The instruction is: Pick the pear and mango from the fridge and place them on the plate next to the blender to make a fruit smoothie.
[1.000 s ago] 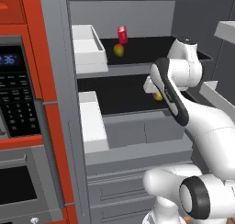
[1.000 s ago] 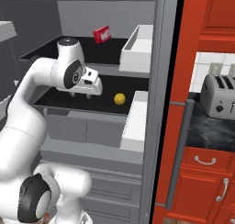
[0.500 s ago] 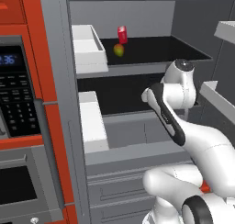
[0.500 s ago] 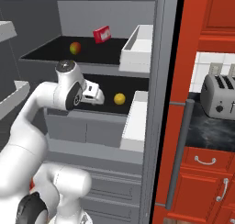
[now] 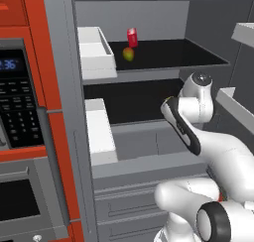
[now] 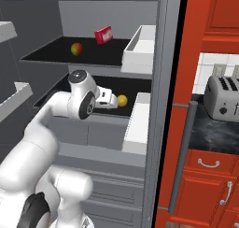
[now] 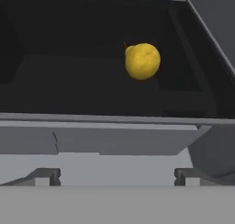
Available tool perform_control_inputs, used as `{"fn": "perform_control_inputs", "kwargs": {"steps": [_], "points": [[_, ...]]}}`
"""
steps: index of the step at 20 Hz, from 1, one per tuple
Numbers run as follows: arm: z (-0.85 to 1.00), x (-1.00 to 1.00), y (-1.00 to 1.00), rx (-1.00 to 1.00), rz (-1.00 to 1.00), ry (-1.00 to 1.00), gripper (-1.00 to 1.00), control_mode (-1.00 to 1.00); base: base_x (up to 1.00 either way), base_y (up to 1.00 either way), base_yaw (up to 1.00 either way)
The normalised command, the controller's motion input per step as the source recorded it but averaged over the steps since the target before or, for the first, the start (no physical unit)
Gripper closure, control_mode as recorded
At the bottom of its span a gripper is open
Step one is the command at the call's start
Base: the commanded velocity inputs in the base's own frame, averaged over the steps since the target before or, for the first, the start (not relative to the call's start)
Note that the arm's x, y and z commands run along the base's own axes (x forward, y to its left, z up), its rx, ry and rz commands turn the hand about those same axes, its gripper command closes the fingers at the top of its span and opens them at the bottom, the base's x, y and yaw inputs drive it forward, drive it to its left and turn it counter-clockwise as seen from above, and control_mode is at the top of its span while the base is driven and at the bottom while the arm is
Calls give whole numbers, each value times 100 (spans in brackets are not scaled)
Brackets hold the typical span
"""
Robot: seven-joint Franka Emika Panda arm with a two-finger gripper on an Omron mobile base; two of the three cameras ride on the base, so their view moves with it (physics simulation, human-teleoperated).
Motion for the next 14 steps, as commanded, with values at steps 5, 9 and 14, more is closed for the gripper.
{"fn": "perform_control_inputs", "kwargs": {"steps": [5,9,14], "points": [[-7,34,-4,-1,0,0,-100,-100,0,0,0],[-14,36,-12,0,0,0,-100,-100,0,0,0],[-16,49,-19,0,0,0,-100,-100,0,0,0]]}}
